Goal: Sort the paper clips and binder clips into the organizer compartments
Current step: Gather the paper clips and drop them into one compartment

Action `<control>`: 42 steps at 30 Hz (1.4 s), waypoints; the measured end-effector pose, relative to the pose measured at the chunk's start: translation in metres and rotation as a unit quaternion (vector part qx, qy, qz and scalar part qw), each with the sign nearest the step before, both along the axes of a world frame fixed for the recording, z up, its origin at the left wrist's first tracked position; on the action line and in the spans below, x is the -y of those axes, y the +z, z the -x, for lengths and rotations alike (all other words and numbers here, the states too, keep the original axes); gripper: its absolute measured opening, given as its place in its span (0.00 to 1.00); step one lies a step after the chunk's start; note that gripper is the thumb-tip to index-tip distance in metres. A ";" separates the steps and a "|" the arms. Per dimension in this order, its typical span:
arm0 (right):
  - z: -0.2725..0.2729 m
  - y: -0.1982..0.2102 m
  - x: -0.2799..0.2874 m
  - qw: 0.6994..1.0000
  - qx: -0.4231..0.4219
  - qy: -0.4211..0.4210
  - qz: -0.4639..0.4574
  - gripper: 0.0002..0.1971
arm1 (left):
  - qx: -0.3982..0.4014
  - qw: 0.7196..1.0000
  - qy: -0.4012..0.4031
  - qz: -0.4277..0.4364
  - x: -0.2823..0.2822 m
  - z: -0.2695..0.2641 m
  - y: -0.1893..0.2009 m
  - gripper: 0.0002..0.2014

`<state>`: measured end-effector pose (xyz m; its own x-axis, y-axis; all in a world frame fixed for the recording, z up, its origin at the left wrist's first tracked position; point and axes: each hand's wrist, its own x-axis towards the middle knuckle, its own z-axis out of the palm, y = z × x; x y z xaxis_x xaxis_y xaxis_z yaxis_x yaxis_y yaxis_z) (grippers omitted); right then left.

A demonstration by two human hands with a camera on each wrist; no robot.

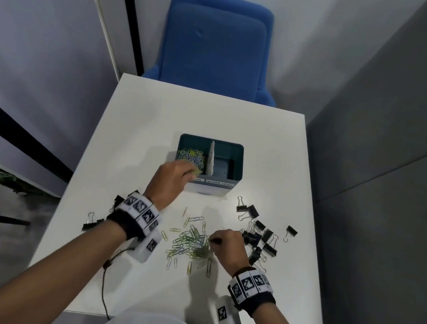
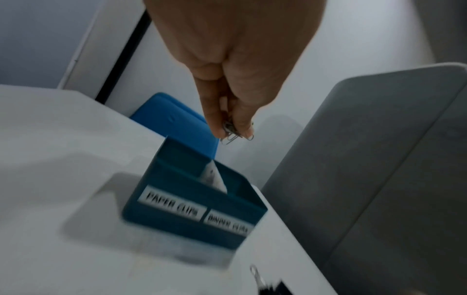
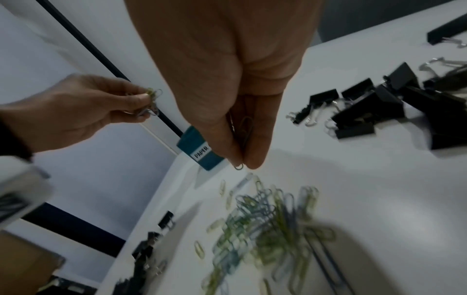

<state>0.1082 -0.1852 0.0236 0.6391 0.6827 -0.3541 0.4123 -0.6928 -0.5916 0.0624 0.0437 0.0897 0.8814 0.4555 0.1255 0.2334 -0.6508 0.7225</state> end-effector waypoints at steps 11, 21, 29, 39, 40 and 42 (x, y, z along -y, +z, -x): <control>-0.056 0.089 -0.084 0.990 0.075 -0.047 -0.108 0.08 | -0.100 0.985 0.136 -0.022 -0.021 -0.025 -0.015 0.08; -0.082 0.086 -0.130 0.980 0.171 0.004 -0.097 0.10 | -0.342 0.935 -0.080 -0.054 0.034 0.040 -0.107 0.27; -0.031 -0.019 -0.032 0.986 0.032 0.124 0.103 0.28 | -0.310 0.899 -0.241 -0.197 0.063 0.076 -0.127 0.30; 0.027 -0.050 0.000 0.967 0.030 0.235 0.099 0.40 | -0.199 0.965 -0.090 -0.143 0.067 0.135 -0.124 0.28; 0.029 -0.050 0.002 0.971 0.026 0.226 0.078 0.39 | -0.228 0.965 -0.086 -0.100 0.066 0.141 -0.129 0.31; 0.030 -0.048 0.009 0.981 0.043 0.180 0.056 0.36 | -0.257 0.956 -0.126 -0.066 0.068 0.147 -0.140 0.32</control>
